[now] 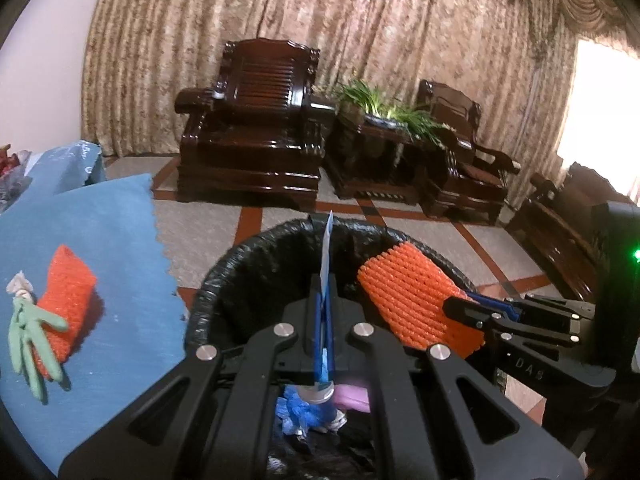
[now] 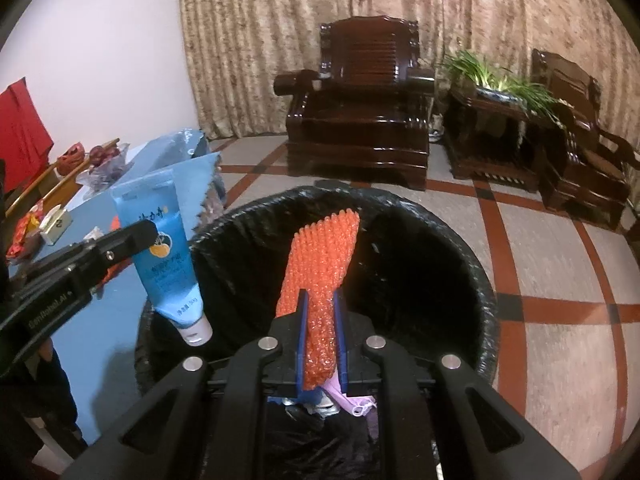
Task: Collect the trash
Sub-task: 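Carry the mesh sleeve and tube over the bin and open both tools, then move both tools back to the table toward the green rubber gloves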
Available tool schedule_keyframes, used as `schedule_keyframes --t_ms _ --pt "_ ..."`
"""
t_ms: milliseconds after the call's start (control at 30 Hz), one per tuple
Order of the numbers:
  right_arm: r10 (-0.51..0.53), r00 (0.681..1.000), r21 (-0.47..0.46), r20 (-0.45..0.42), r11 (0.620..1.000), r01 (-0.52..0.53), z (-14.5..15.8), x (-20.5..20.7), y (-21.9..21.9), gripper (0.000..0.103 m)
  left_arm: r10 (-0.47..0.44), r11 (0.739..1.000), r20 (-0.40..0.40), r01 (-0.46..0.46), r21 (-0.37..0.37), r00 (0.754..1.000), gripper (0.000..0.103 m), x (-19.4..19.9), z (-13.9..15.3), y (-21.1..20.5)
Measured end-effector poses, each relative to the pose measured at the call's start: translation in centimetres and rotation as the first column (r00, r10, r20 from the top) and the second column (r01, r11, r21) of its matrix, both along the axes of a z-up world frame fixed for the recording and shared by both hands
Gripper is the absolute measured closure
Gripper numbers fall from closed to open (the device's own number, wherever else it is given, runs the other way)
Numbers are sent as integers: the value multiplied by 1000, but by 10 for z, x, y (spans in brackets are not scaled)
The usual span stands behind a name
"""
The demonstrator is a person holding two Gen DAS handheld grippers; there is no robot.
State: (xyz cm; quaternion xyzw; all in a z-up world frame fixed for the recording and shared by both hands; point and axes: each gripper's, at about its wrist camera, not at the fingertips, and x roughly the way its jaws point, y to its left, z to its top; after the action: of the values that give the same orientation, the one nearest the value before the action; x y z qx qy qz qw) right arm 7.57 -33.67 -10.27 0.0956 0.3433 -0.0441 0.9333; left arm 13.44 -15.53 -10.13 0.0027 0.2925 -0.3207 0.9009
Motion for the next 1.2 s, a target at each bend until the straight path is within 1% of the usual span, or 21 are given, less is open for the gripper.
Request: schedule_keyframes --t_ms 167,233,300,367,433,467,500,533,567,633,667,733,833,967,1200 --pt "3 1000 9 -13 1000 -3 -8 -2 -2 91 -11 1000 -16 11 20 1000 102 4 -9 -3" --pt "4 1000 11 -26 1000 -4 -12 -3 -3 87 -10 1000 -21 11 28 1000 101 5 -11 -3" --pt "-2 999 16 -34 1000 2 -14 -3 -5 86 -15 1000 -41 16 19 999 94 8 -12 -2" --pt "-8 999 18 -37 1000 9 -14 -4 -6 80 -4 1000 -36 4 17 999 75 10 -9 0" --pt "-16 999 14 -32 1000 16 -13 -5 -6 68 0 1000 -30 0 12 1000 69 10 -7 4" --pt "-19 999 12 -27 1000 20 -12 -6 -7 66 6 1000 -23 -6 14 1000 64 10 -6 6" --pt "-21 999 10 -25 1000 21 -11 -6 -6 61 12 1000 -16 -12 16 1000 61 10 -4 9" --pt "-24 999 8 -21 1000 25 -10 -6 -7 51 20 1000 -11 -19 17 1000 52 10 -3 12" --pt "-29 999 8 -12 1000 30 -8 -7 -7 45 30 999 -7 -30 20 1000 39 9 -2 16" --pt "-29 1000 18 -1 999 29 -4 -7 -7 21 66 997 1 -66 26 998 20 11 2 26" --pt "-29 1000 22 3 999 29 -3 -6 -7 18 86 996 6 -86 22 996 16 11 3 33" --pt "-13 1000 33 15 999 13 0 -5 -4 14 112 993 10 -112 25 994 14 12 6 46" --pt "8 999 34 31 999 -9 5 -3 5 8 162 986 25 -163 39 986 13 12 9 72" --pt "41 998 31 52 999 -43 12 3 20 6 227 972 41 -229 55 973 12 10 13 104" --pt "93 993 21 69 995 -95 20 19 52 6 328 942 47 -330 56 944 12 7 20 154"
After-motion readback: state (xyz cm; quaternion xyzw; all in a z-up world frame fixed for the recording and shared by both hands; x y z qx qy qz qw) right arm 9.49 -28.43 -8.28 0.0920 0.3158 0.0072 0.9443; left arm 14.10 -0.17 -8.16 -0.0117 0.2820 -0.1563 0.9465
